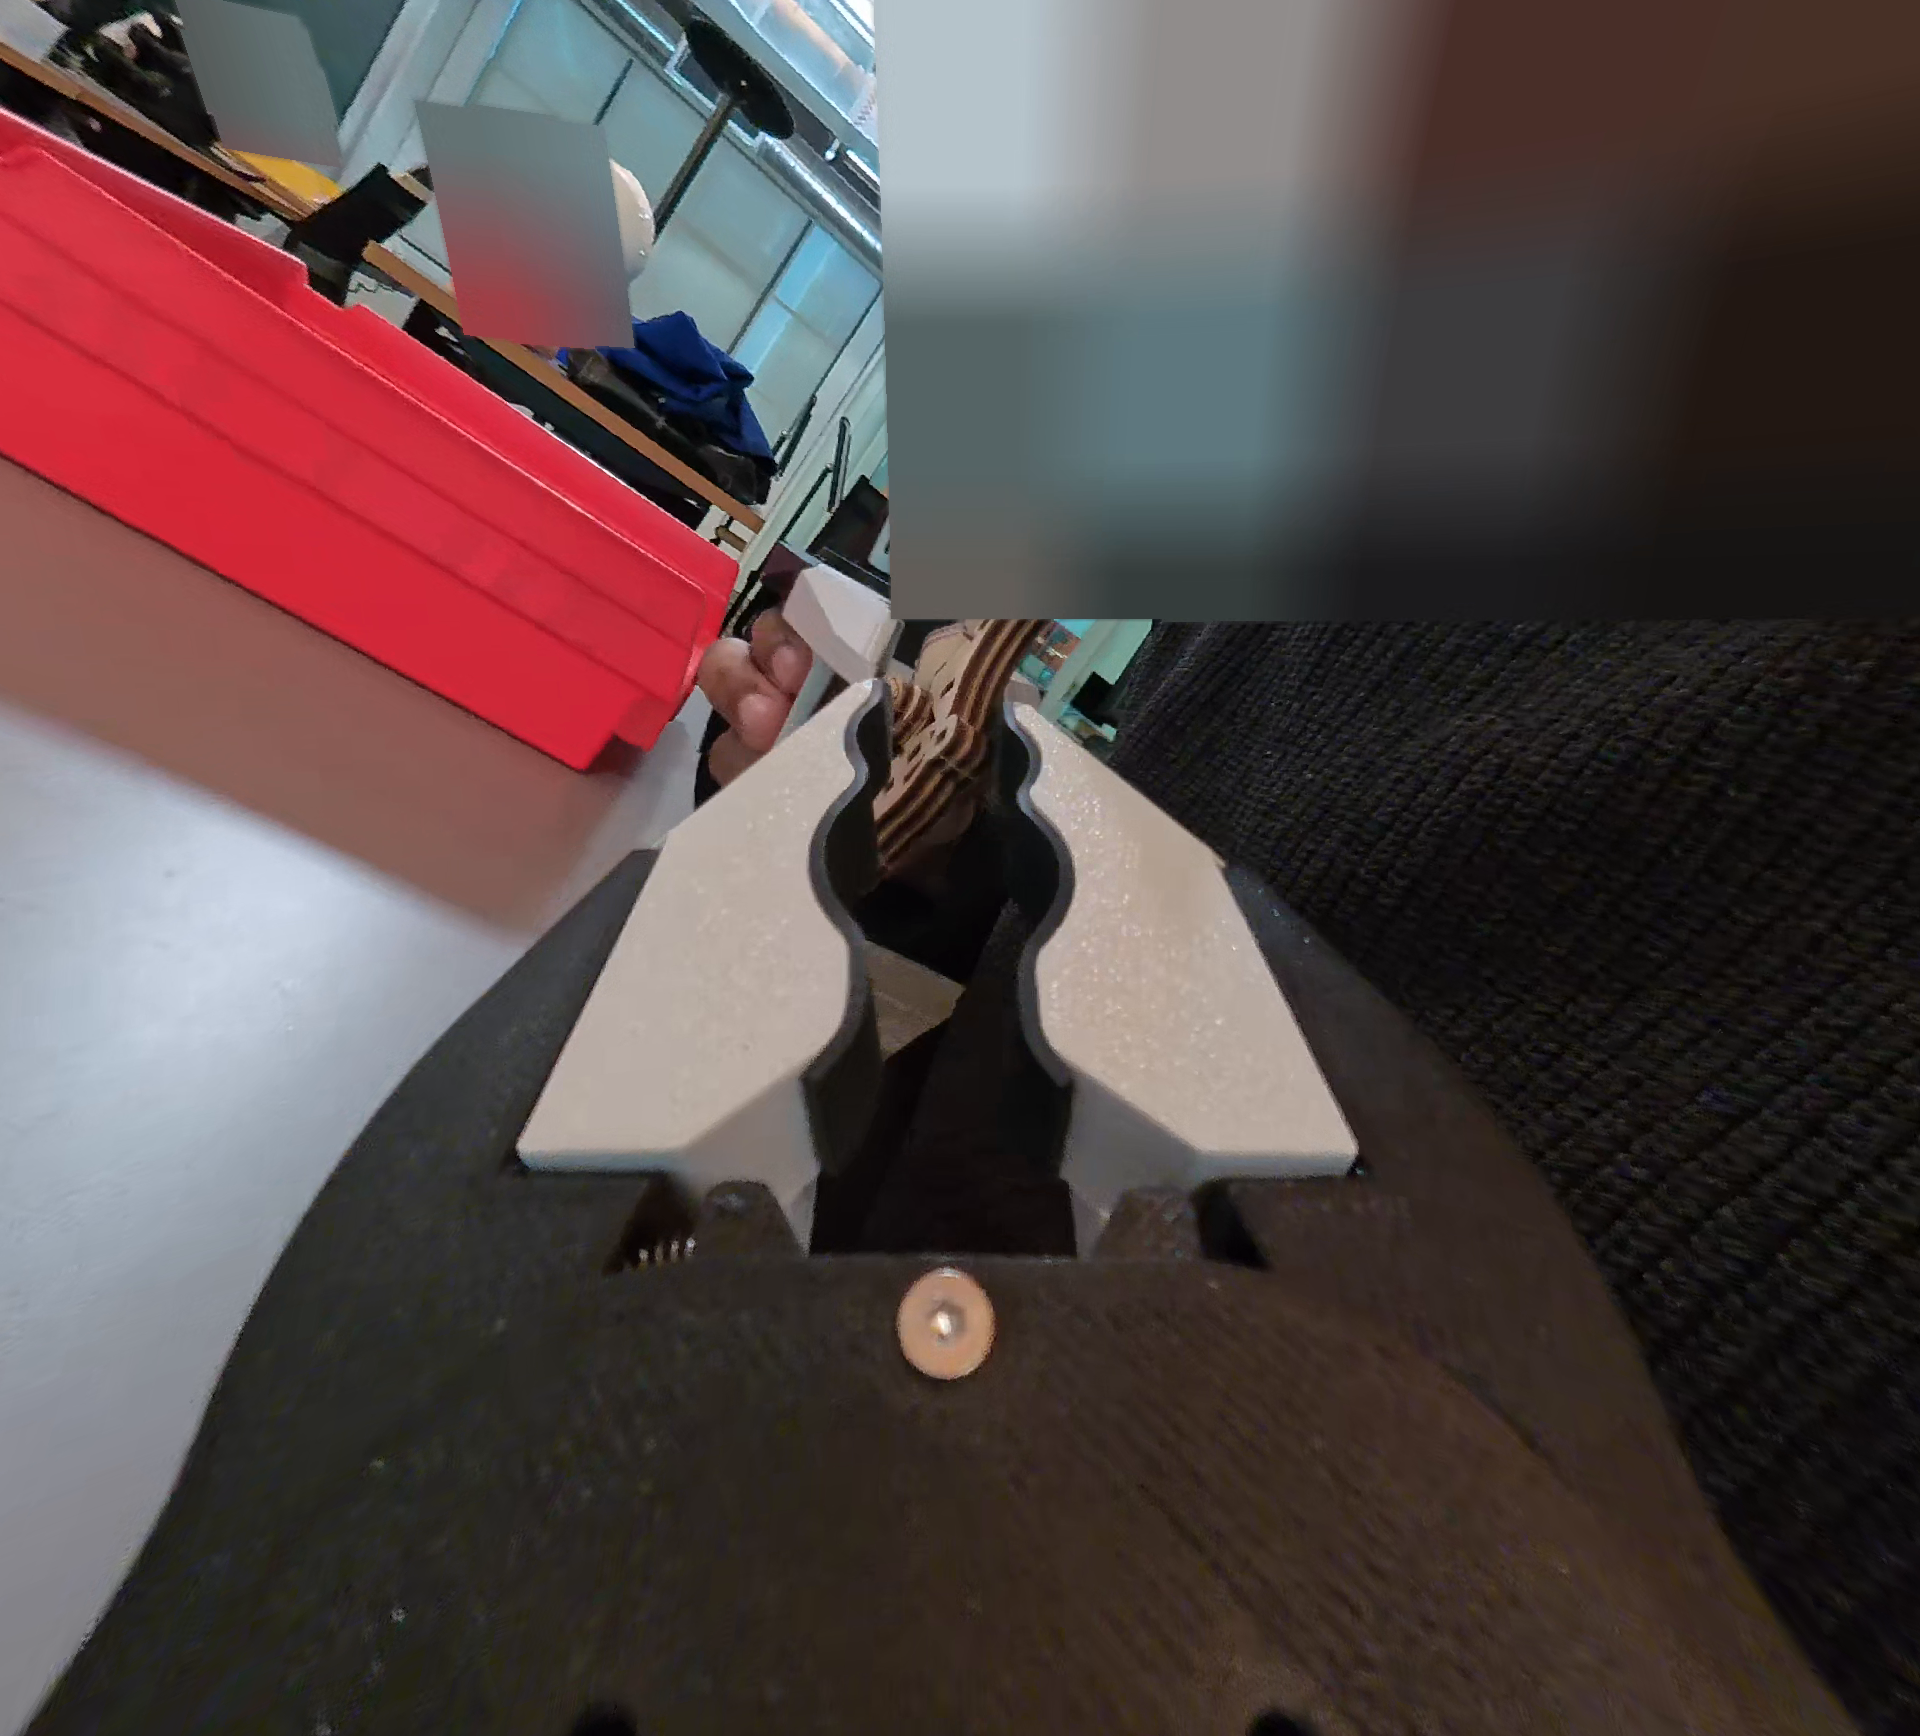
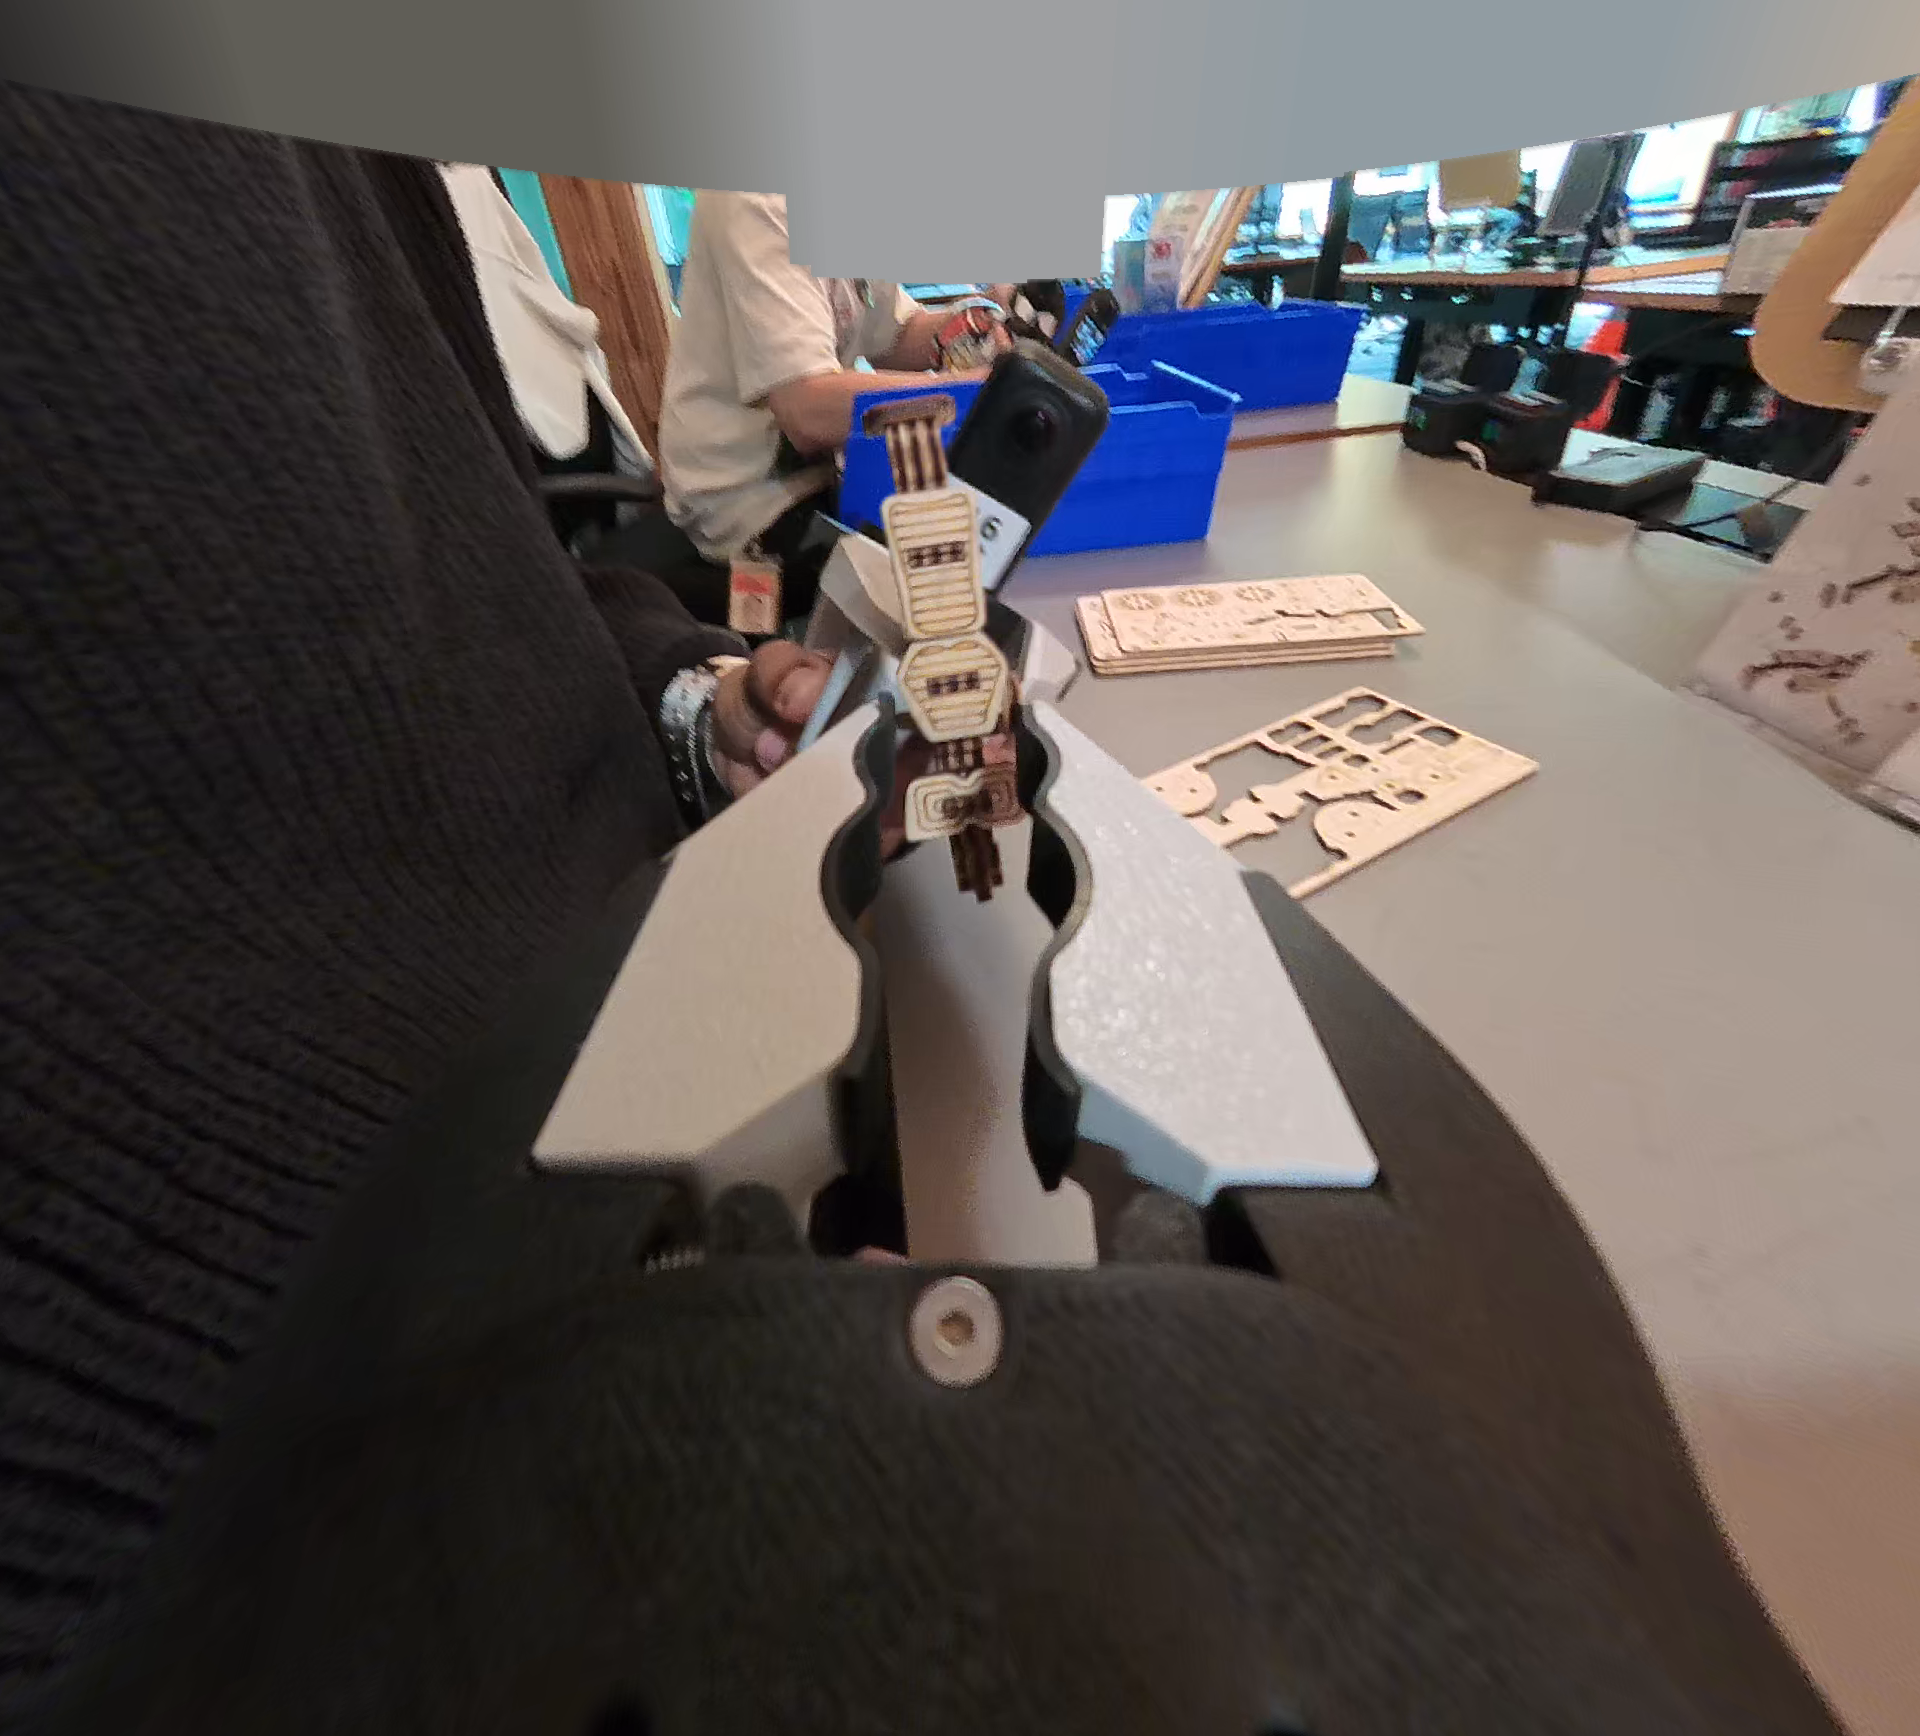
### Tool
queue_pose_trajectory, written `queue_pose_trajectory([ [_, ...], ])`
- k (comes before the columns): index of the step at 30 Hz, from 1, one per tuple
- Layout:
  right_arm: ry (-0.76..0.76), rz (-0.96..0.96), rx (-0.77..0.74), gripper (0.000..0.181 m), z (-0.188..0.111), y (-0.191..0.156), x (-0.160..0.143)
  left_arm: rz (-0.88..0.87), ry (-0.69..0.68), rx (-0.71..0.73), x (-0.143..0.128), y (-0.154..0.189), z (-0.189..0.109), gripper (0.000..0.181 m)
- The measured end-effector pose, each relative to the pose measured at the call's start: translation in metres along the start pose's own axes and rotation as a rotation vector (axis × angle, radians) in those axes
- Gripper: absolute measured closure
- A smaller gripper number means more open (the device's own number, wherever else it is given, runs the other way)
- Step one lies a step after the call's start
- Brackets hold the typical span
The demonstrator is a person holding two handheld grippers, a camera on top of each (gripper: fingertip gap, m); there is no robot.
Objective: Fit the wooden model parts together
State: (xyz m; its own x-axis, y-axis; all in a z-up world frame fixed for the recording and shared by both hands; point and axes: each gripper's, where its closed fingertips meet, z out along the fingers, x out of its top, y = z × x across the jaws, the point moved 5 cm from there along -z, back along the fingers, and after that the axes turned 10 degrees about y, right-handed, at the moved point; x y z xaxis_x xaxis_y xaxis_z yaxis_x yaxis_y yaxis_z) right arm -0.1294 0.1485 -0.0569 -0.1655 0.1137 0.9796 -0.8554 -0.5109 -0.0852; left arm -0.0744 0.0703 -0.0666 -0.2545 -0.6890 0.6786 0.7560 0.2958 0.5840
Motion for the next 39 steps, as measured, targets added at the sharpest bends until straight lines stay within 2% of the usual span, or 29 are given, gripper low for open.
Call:
queue_pose_trajectory([
  [6,0.015,0.088,0.048,0.157,0.001,-0.001,-0.002,-0.029,-0.002,-0.016,-0.002,0.0,0.0,0.163],
  [23,-0.004,0.093,0.04,0.16,-0.002,0.001,-0.003,-0.036,0.006,0.018,-0.004,-0.004,0.0,0.162],
  [32,-0.026,0.257,0.018,0.16,-0.005,0.012,-0.014,-0.087,-0.001,0.105,-0.007,-0.015,-0.002,0.163],
  [34,-0.03,0.273,0.016,0.16,-0.006,0.013,-0.015,-0.082,-0.006,0.115,-0.007,-0.015,-0.002,0.164],
  [35,-0.031,0.278,0.015,0.16,-0.006,0.013,-0.015,-0.082,-0.002,0.123,-0.007,-0.015,-0.002,0.173],
  [39,-0.038,0.261,0.009,0.164,-0.007,0.014,-0.015,-0.1,0.03,0.1,-0.005,-0.012,0.0,0.173],
])
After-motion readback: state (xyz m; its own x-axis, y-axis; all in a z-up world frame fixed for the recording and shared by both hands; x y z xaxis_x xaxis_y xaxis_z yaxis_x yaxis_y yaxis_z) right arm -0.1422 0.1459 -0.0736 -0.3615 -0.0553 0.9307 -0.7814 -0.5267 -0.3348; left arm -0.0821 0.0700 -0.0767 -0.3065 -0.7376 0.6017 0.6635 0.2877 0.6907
